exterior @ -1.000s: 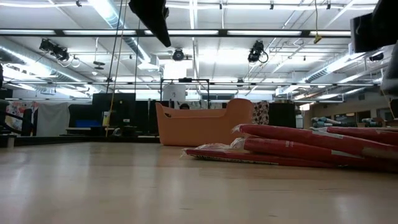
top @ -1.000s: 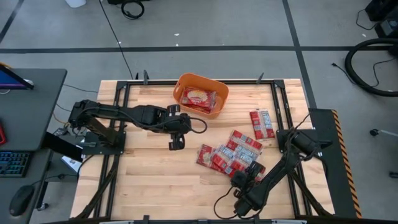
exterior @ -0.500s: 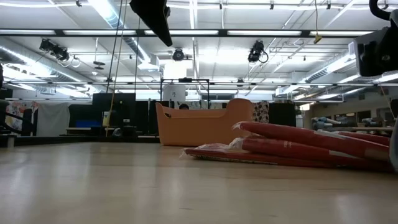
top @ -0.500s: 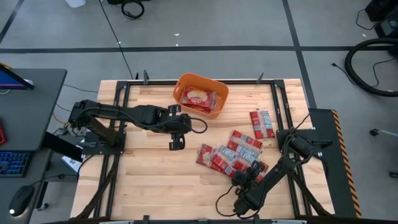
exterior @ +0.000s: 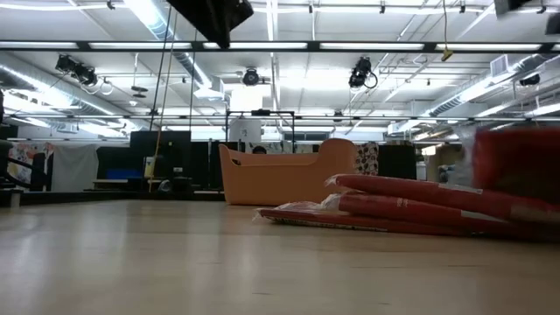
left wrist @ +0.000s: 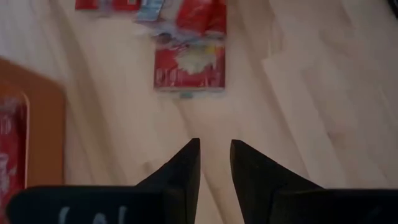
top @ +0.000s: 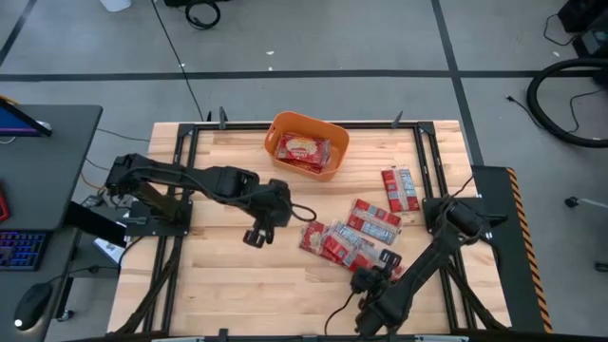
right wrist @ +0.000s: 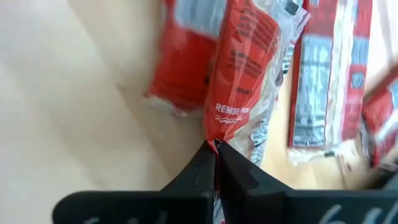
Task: Sort popcorn bags into baskets
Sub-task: Put the red popcorn bag into the orange bin
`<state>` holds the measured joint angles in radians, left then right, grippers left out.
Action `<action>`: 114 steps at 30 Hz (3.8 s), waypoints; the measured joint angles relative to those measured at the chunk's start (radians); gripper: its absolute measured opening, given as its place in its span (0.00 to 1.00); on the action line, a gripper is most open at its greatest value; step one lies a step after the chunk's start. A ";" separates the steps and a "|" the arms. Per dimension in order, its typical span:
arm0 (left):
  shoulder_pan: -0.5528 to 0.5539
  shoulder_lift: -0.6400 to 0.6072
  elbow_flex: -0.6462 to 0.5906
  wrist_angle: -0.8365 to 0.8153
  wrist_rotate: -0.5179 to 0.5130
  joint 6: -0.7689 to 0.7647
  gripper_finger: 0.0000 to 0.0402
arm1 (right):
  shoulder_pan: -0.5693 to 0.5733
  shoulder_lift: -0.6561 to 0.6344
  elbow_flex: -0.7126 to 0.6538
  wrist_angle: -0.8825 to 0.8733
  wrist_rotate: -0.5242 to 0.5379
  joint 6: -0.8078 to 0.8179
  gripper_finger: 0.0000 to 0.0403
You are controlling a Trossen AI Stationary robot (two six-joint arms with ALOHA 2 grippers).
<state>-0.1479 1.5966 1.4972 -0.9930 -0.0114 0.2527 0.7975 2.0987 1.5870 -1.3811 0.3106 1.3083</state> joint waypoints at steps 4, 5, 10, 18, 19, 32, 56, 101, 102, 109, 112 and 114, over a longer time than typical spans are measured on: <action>-0.007 0.034 0.000 0.111 0.058 0.002 0.25 | 0.000 -0.047 0.040 0.008 0.034 -0.007 0.02; -0.007 0.044 0.000 0.142 0.093 0.003 0.25 | 0.000 -0.060 0.046 0.018 0.036 -0.021 0.02; -0.009 0.097 0.000 0.206 0.299 0.074 0.29 | 0.005 -0.132 0.050 0.114 0.040 -0.141 0.01; -0.023 0.162 0.000 0.366 0.307 0.040 0.37 | 0.005 -0.230 0.049 0.201 0.039 -0.264 0.01; -0.032 0.164 0.000 0.382 0.308 0.052 0.39 | 0.004 -0.243 0.049 0.203 0.038 -0.271 0.01; -0.075 0.166 0.000 0.654 0.207 0.072 0.65 | -0.039 -0.422 0.049 0.253 0.030 -0.407 0.01; -0.051 0.158 0.009 0.674 0.219 -0.032 0.06 | -0.249 -0.526 0.049 0.473 0.006 -0.609 0.04; 0.739 0.362 0.008 0.459 0.398 -0.747 0.15 | -0.344 -0.808 0.050 0.145 0.196 -0.726 0.39; 0.739 0.363 0.008 0.458 0.378 -0.746 0.18 | -0.344 -0.808 0.050 0.145 0.196 -0.726 0.39; 0.739 0.323 0.040 0.432 0.230 -0.647 0.40 | -0.344 -0.808 0.050 0.146 0.195 -0.726 0.39; 0.738 0.291 0.088 0.392 0.111 -0.551 0.44 | -0.350 -0.808 0.050 0.145 0.195 -0.716 0.39; 0.726 0.268 0.119 0.377 0.026 -0.475 0.46 | -0.360 -0.808 0.050 0.145 0.195 -0.678 0.39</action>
<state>0.5783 1.8649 1.6163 -0.6160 0.0146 -0.2221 0.4378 1.2911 1.6367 -1.2362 0.5053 0.6299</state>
